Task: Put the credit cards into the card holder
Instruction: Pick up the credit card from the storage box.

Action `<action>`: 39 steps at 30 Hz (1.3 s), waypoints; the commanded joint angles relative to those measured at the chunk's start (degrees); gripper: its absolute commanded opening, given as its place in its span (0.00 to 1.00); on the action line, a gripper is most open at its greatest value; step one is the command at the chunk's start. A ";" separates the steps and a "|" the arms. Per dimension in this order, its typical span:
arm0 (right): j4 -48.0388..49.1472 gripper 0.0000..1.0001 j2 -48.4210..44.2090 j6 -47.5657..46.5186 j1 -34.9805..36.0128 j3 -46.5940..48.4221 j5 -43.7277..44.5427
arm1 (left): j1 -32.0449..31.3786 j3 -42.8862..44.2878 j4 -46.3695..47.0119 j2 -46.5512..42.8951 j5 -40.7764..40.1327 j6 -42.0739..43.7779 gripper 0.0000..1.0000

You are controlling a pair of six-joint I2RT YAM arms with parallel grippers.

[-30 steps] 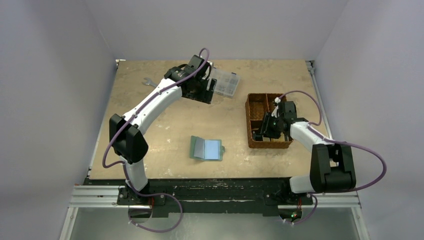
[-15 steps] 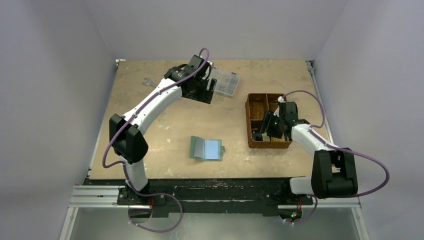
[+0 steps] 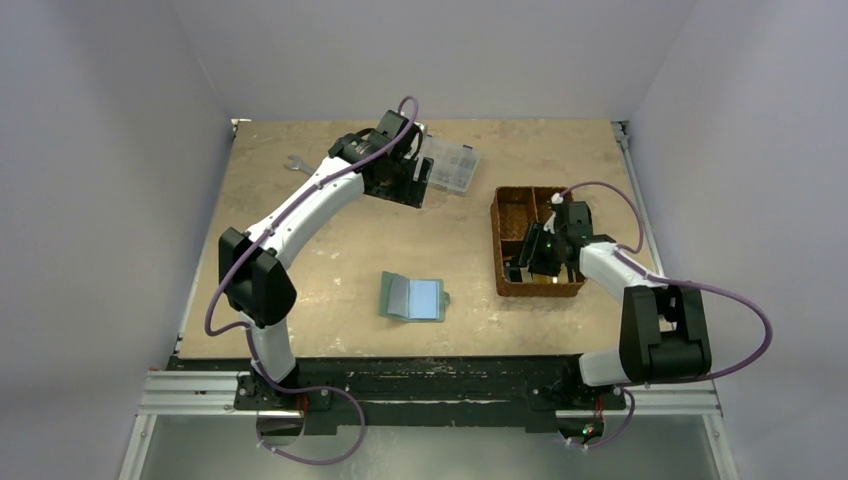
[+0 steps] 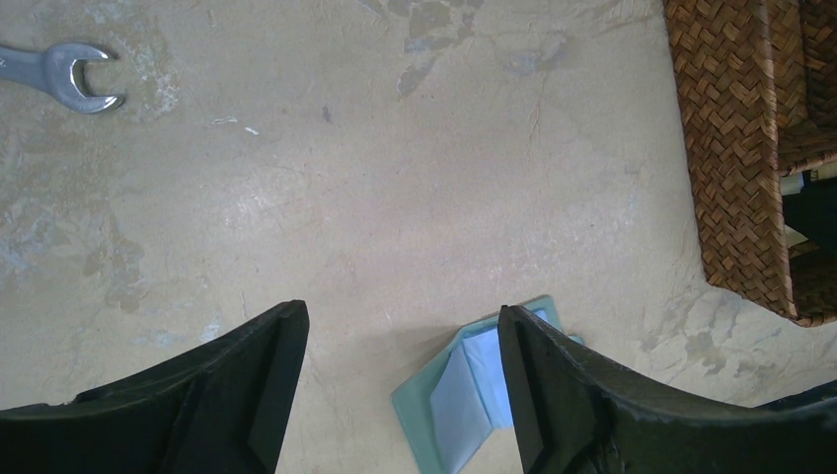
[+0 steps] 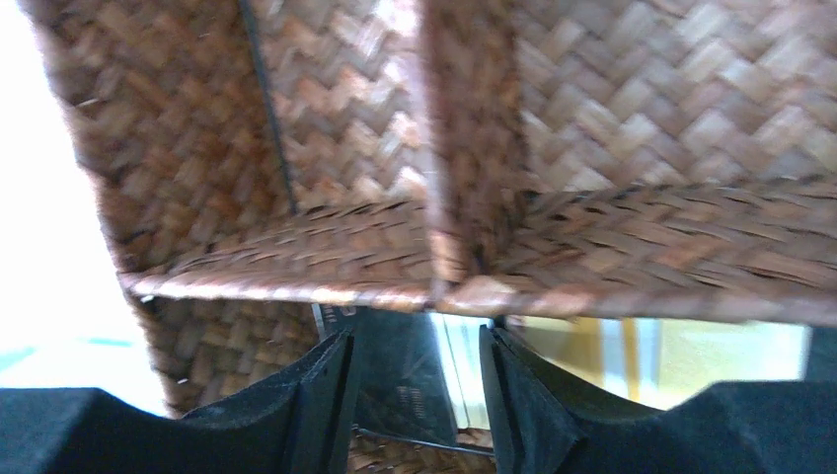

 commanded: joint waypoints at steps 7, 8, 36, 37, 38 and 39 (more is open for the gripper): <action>8.20 0.52 2.08 -2.91 0.80 0.14 -16.87 | 0.20 -0.25 1.00 -1.72 0.37 0.39 0.74; 8.30 0.51 1.93 -2.85 0.76 0.05 -16.99 | 0.20 -0.21 1.01 -1.72 0.37 0.48 0.74; 9.73 0.47 5.35 -4.77 6.96 2.71 -15.65 | 0.20 -0.89 0.94 -1.96 0.20 0.57 0.75; 10.15 0.47 5.00 -4.87 6.96 2.51 -16.26 | 0.20 -0.89 0.97 -1.90 0.11 0.59 0.75; 10.44 0.45 4.83 -5.12 6.93 2.40 -16.89 | 0.20 -0.81 0.98 -1.85 0.23 0.65 0.75; 10.78 0.42 4.77 -5.38 6.96 2.34 -17.65 | 0.20 -0.72 1.13 -1.74 0.23 0.66 0.75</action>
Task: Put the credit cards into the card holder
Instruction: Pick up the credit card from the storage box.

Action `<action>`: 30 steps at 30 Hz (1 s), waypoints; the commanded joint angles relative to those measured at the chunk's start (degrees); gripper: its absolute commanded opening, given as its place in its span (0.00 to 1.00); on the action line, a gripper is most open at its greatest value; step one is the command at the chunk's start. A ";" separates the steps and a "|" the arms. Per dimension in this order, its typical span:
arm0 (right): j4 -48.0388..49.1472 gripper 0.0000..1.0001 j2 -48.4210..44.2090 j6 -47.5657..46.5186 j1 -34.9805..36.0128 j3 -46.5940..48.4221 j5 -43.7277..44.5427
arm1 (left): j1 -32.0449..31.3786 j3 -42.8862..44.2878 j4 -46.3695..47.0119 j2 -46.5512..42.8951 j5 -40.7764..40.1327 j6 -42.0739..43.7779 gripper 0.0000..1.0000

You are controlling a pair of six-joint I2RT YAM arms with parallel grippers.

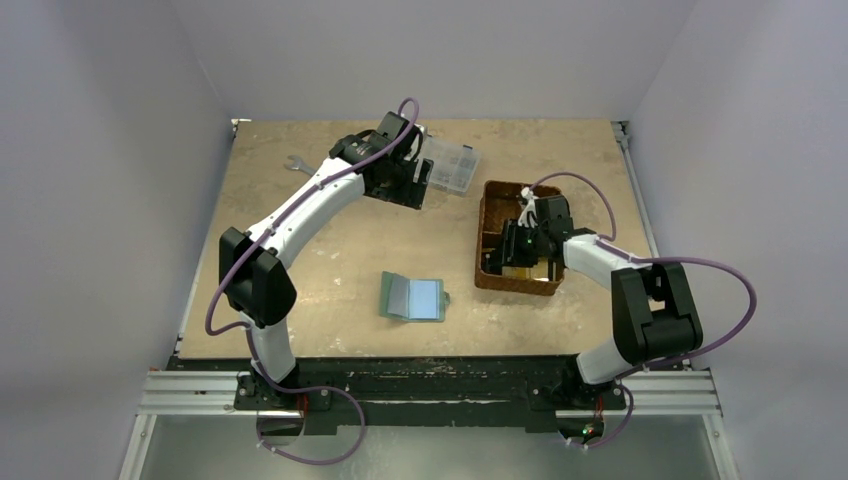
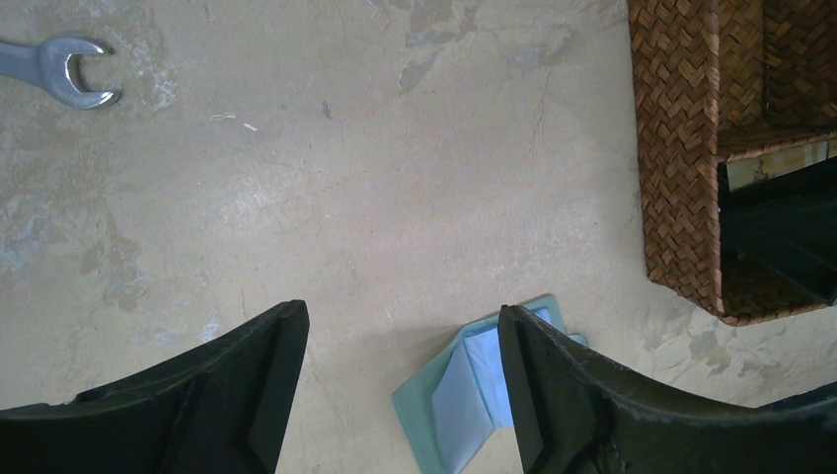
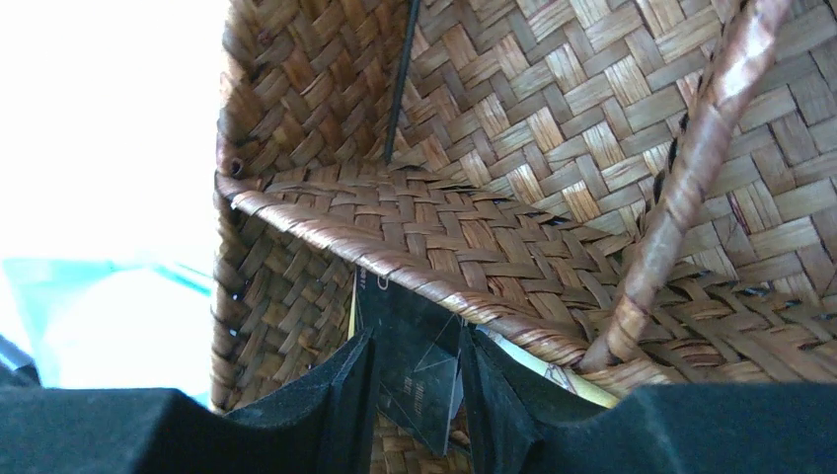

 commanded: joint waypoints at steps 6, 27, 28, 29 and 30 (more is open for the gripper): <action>4.14 0.35 -2.00 -1.73 0.49 -0.26 -6.85 | 0.20 0.59 0.69 -1.28 0.44 0.69 0.75; -4.98 0.00 -8.12 -0.17 0.40 2.96 2.16 | 0.20 -0.30 1.05 -1.73 0.64 0.61 0.75; -5.37 0.00 -8.96 -0.75 0.40 2.96 2.20 | 0.27 -0.81 1.31 -2.05 0.80 0.42 0.75; -5.47 0.00 -9.85 -0.79 0.40 2.85 2.44 | 0.21 -1.39 1.80 -2.37 0.85 0.15 0.75; -5.87 0.00 -10.69 -0.73 0.40 2.84 3.11 | 0.22 -2.06 2.32 -2.81 0.98 -0.18 0.75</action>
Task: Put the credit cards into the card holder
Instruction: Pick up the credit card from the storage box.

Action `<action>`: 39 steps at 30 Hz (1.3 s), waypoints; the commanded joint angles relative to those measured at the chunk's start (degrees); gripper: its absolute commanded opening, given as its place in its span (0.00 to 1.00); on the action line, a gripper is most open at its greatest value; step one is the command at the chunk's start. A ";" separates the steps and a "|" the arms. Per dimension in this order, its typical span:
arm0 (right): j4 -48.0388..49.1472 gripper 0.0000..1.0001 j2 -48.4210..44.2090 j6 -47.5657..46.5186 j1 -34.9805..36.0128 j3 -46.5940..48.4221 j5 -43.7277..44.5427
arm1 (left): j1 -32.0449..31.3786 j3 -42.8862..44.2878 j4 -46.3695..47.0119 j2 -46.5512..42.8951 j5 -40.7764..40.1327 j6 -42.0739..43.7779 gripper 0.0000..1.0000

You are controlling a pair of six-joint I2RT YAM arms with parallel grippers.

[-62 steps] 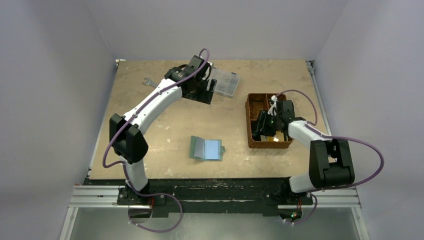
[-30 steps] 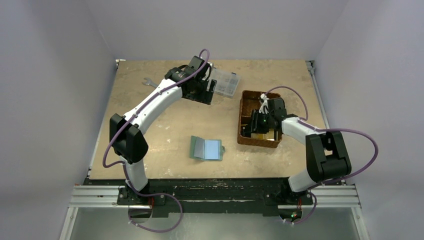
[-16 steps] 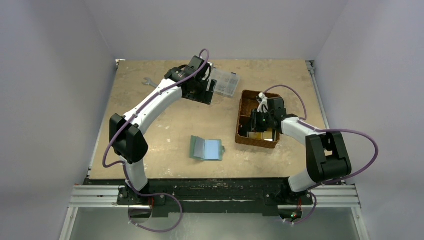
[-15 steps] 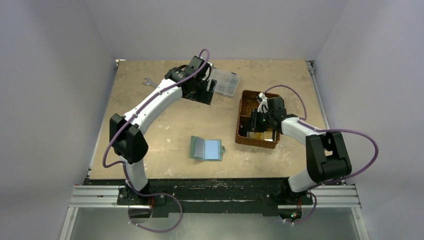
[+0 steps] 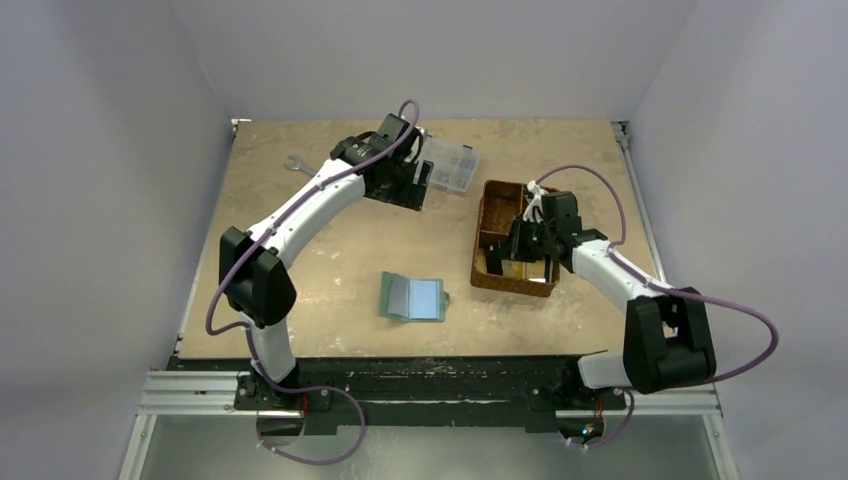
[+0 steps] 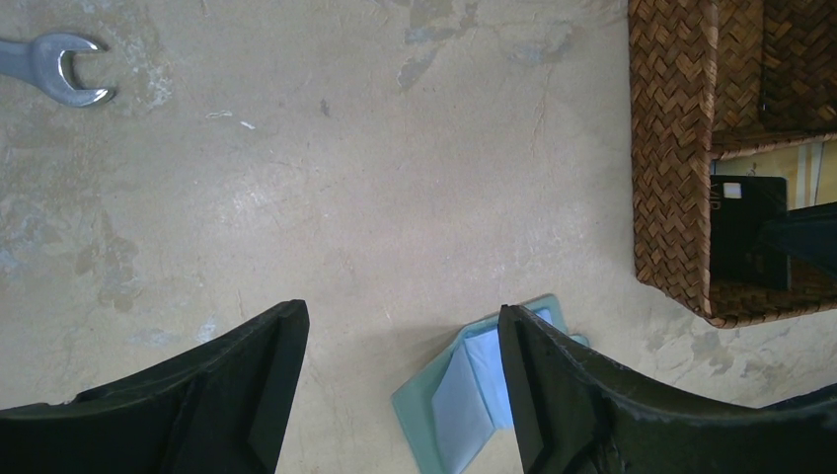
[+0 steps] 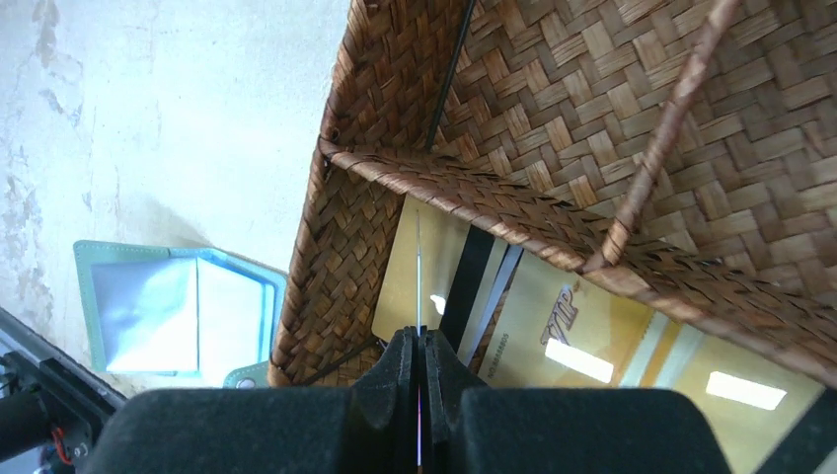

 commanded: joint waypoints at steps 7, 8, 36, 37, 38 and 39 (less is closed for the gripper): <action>-9.84 0.00 -3.54 3.89 0.14 8.90 5.26 | 0.29 -7.53 7.90 -5.17 9.36 -2.31 0.74; -11.11 0.00 -3.54 5.31 0.13 9.99 5.99 | 0.29 -8.79 9.69 -5.94 10.57 -2.70 0.73; -29.44 0.00 -15.90 35.06 -0.30 16.82 23.91 | -0.61 -36.01 37.46 -20.95 17.20 -16.44 0.70; -25.59 0.00 -16.31 29.38 -0.30 16.30 21.04 | -0.61 -35.79 35.23 -21.21 15.56 -14.82 0.71; -22.07 0.00 -16.71 23.32 -0.30 15.74 13.07 | -0.59 -35.92 32.91 -21.59 14.00 -13.02 0.71; -19.11 0.00 -17.12 17.69 -0.30 15.10 6.34 | -0.59 -36.43 31.12 -22.04 12.56 -11.77 0.72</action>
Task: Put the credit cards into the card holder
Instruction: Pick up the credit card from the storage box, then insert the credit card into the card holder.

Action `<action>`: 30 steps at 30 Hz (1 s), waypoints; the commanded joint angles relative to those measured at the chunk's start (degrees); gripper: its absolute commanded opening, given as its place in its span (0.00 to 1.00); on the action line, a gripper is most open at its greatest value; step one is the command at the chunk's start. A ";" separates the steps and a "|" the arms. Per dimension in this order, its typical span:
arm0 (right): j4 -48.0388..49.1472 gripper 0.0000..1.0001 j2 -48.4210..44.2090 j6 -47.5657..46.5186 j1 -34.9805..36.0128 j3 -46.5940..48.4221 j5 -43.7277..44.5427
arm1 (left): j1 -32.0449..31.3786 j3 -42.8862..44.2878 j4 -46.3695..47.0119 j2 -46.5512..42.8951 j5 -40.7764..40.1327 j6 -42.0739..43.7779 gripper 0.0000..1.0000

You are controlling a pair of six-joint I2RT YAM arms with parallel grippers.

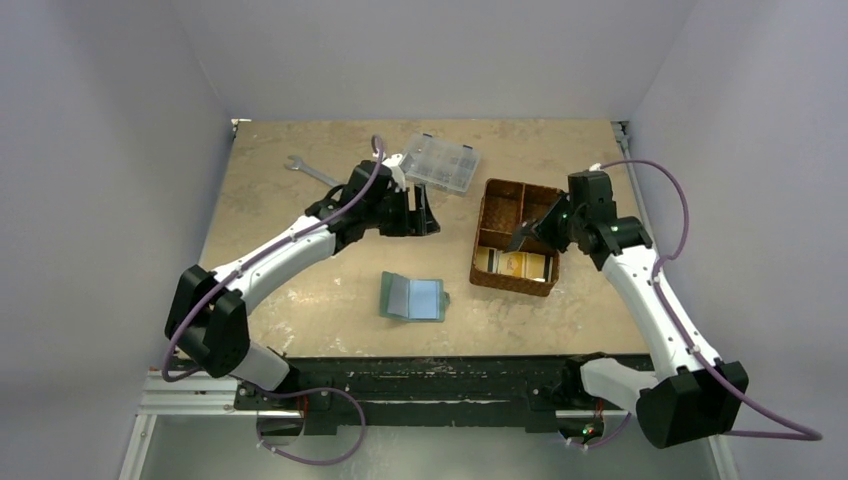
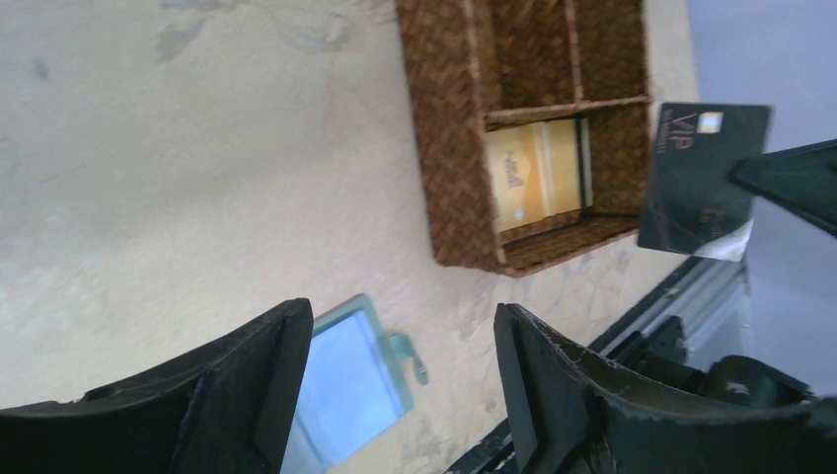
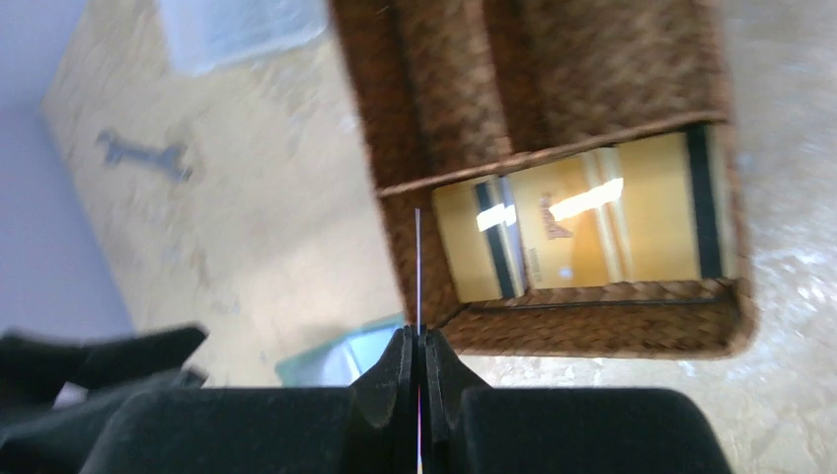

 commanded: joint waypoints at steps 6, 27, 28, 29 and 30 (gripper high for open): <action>24.57 0.00 -3.84 -19.72 5.53 -7.38 -33.92 | 0.19 -7.99 -11.31 -7.27 -12.79 10.40 0.77; 10.42 0.00 18.67 -5.53 37.99 3.98 13.00 | 0.24 -15.77 -13.05 -15.21 -21.76 5.64 0.75; 9.19 0.00 19.40 -4.37 38.87 5.13 14.93 | 0.23 -15.03 -13.71 -16.21 -20.73 5.33 0.75; 7.68 0.00 20.25 -3.17 39.63 6.33 16.69 | 0.25 -14.32 -14.03 -17.04 -19.07 4.91 0.75; 5.86 0.00 21.03 -2.70 39.98 7.37 16.77 | 0.27 -14.06 -13.63 -17.76 -15.95 4.26 0.74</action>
